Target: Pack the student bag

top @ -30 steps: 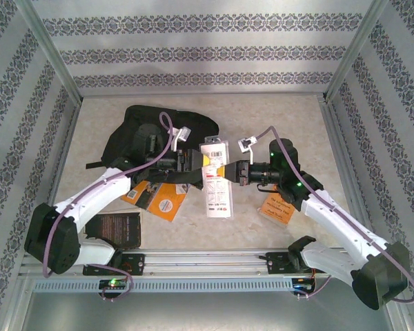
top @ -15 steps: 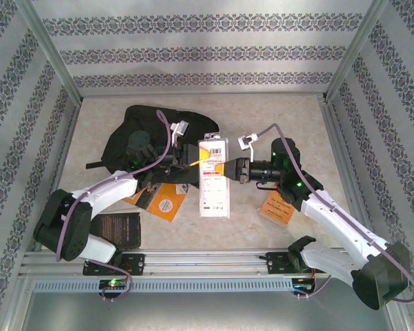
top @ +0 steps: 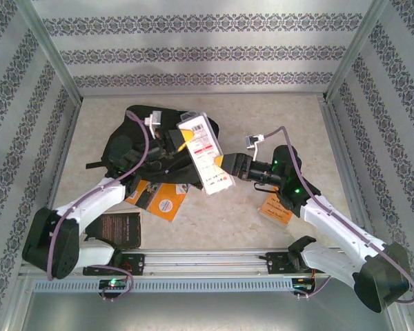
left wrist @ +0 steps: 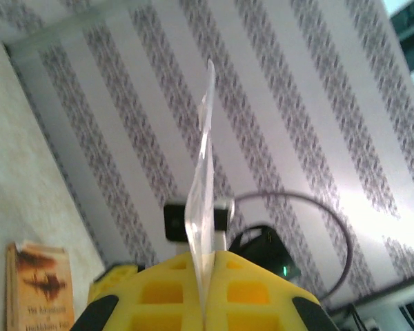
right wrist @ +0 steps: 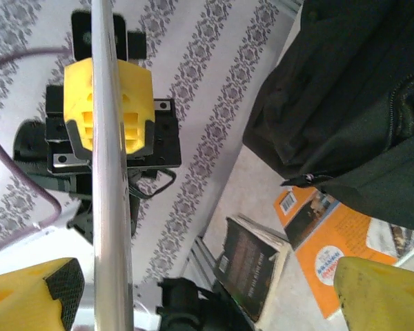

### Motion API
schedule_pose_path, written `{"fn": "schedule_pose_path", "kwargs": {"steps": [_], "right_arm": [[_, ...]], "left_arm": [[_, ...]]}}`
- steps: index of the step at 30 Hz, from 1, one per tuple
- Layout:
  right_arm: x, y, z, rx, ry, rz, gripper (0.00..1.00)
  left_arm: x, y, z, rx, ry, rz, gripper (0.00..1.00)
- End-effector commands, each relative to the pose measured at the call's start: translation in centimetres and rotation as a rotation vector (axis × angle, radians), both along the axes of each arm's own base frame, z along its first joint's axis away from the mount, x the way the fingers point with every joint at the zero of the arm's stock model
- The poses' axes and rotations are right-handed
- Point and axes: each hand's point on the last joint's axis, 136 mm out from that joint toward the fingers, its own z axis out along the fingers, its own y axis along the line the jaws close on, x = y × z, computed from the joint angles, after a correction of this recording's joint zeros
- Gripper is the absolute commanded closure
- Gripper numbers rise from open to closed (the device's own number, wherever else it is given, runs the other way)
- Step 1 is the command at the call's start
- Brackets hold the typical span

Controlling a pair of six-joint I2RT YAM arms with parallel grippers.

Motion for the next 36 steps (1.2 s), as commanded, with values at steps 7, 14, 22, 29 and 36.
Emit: {"fn": "schedule_pose_path", "kwargs": {"steps": [7,14,22,29,36], "right_arm": [[1.0,-0.2,5.6,0.312,-0.03,-0.112,0.16],[0.7,1.4,6.0,0.332,-0.046,-0.087,0.41],[1.4,2.7,5.3,0.296,-0.04,-0.086,0.56],[1.9,2.8,4.8,0.272,-0.034,-0.109,0.78],[2.4,1.1,3.5,0.176,-0.035,-0.194,0.86]], "left_arm": [[2.8,3.5,0.5,-0.066,0.047,0.27,1.0],[2.9,4.1,-0.5,-0.041,0.065,0.309,1.0],[3.0,4.2,-1.3,-0.037,0.081,0.317,1.0],[3.0,4.1,-2.1,-0.021,0.094,0.319,1.0],[3.0,3.6,-3.3,0.046,0.097,0.297,0.77]]}}
